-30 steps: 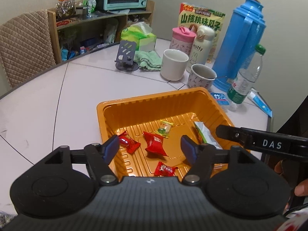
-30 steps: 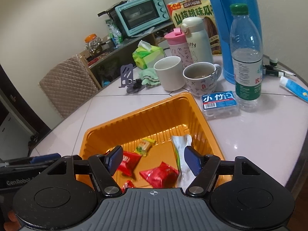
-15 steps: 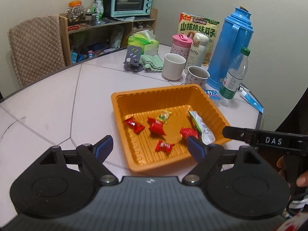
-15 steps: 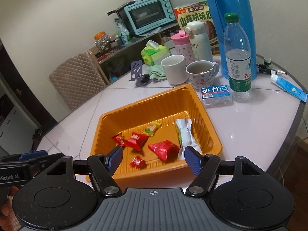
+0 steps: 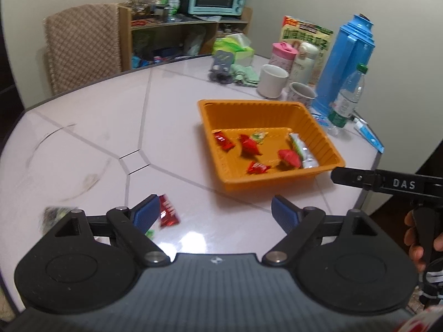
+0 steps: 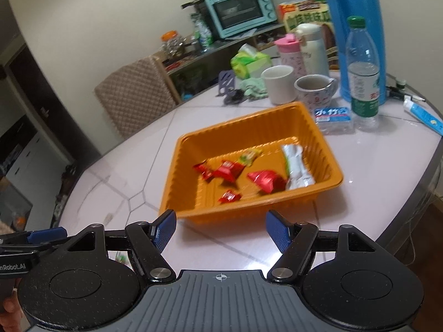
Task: Organize snacks
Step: 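Withdraw both grippers from the tray toward the remaining snacks, then grasp the dark red candy with the right gripper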
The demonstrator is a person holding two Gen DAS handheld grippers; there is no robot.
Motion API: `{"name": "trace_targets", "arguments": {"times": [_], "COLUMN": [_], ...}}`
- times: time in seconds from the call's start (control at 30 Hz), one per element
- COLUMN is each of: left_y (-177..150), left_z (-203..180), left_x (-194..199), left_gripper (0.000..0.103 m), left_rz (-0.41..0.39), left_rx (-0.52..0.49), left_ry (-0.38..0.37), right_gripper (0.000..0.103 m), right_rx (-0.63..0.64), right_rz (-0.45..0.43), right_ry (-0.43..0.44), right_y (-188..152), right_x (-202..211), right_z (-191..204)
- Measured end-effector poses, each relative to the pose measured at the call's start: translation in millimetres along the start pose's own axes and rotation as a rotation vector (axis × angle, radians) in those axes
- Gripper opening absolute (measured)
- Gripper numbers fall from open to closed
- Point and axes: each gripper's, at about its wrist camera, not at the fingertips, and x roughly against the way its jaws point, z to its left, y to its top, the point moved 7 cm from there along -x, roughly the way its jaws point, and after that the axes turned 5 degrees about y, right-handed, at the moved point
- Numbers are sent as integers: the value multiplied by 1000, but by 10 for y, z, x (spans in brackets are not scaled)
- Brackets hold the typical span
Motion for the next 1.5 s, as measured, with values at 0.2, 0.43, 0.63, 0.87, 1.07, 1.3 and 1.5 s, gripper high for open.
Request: {"name": "trace_targets", "arguments": {"times": [0.2,0.43,0.63,0.87,1.07,1.3,1.5], "left_y": [-235,-514,-692,-835,-909,-910,-893], "left_z": [243,496,700,946,1125,1328,1479], "left_x": [117,218,278,309,286,216,148], "left_gripper": [86,86,86,86,86,86,86], "left_rz": [24,61,87,103,117,122,122], "left_rx": [66,111,147,188,207,229,240], "left_ry": [33,78,123,171,211,241,267], "right_gripper": [71,71,71,71,71,71,71], "right_rx": [36,64,102,141,171,218,252], "right_rz": [58,128,197,265,299,317,315], "right_ry": [30,69,107,129,122,117,115], "right_y": [-227,-480,-717,-923,-1002,-1023,-1004], "right_x": [-37,-152,-310,-519,-693,-870,-1068], "right_z": [168,363,569,761,845,960,1067]}}
